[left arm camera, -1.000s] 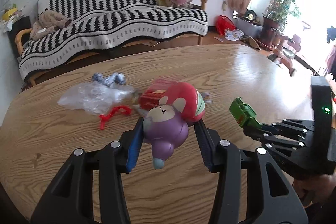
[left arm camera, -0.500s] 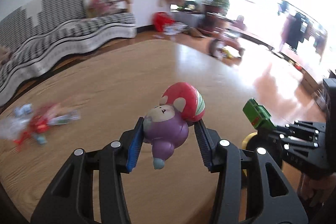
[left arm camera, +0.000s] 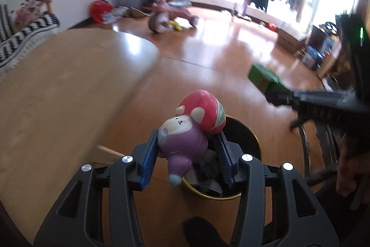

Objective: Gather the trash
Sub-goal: 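Carry the squishy toy and green truck to the bin and release both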

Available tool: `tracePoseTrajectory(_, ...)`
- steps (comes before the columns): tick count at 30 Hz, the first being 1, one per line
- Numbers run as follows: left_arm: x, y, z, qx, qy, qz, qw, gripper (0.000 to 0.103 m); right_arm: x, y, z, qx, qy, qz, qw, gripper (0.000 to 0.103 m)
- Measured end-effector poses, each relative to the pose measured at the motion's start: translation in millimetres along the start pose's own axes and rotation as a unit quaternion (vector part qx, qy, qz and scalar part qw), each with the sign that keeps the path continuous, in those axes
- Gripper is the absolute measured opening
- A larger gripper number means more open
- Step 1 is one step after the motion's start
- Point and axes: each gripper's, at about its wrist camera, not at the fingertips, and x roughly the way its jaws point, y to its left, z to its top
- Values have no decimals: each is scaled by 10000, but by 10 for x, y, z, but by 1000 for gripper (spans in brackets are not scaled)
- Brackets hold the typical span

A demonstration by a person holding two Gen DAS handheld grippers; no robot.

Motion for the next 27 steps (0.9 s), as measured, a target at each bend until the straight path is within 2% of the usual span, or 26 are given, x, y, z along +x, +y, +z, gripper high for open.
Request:
tracePoseTrajectory(3,230,-125,-105,60,240,-142,9996,47,35,-132,-28,185,86,45,9998,13)
tracePoseTrajectory(9,521,-177,-190,-60,547,-354,9979,47,122,-76,10,213,229,56,9995,13)
tracePoseTrajectory(16,617,-248,-185,-80,612,-488,9969,49,179,-130,23,298,328,25,9990,13)
tracePoseTrajectory(22,693,-241,-159,-86,720,-524,9960,57,218,-127,38,329,362,20,9988,13)
tracePoseTrajectory(25,701,-245,-155,-96,703,-483,9963,68,244,-127,34,338,398,12,9986,13)
tracePoseTrajectory(27,700,-253,-134,-123,664,-469,9966,80,252,-131,35,342,406,7,9986,13)
